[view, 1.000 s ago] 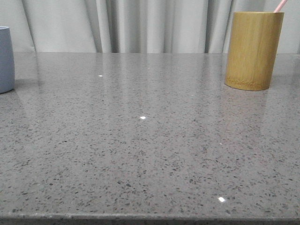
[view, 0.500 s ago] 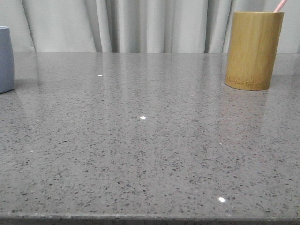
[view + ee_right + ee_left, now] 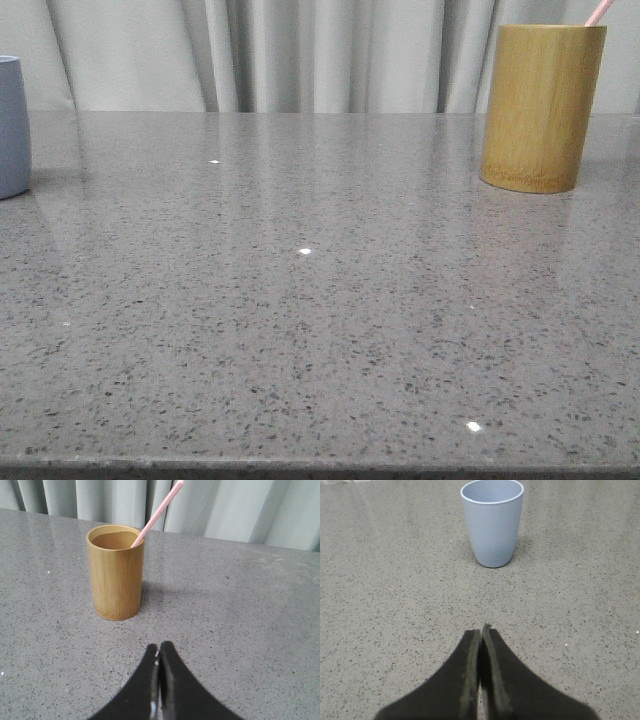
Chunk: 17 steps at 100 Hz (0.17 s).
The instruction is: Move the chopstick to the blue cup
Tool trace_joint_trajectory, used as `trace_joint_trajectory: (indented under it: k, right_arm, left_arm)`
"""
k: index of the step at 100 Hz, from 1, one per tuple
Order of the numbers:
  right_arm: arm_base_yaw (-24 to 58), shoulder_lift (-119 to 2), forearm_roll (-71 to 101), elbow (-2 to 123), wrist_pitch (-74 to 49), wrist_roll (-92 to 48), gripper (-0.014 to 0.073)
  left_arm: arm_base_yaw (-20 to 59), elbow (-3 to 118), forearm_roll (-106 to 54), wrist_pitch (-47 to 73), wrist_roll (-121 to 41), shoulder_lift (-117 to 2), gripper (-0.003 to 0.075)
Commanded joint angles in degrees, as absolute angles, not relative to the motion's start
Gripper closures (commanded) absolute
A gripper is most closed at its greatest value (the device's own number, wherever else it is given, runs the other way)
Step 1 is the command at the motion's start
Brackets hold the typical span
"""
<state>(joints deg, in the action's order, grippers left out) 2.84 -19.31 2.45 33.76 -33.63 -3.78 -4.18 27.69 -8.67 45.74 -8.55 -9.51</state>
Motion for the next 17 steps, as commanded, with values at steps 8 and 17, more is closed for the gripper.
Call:
trace_joint_trajectory:
  k: [8, 17]
  right_arm:
    - [2.78, -19.82, 2.15, 35.23, -29.05, -4.11, 0.0661]
    - [2.78, -19.82, 2.15, 35.23, -29.05, -4.11, 0.0661]
  left_arm:
    - [-4.32, 29.0, -9.47, 41.34, -8.29, -10.1, 0.0739]
    - [-4.32, 29.0, -9.47, 41.34, -8.29, -10.1, 0.0739]
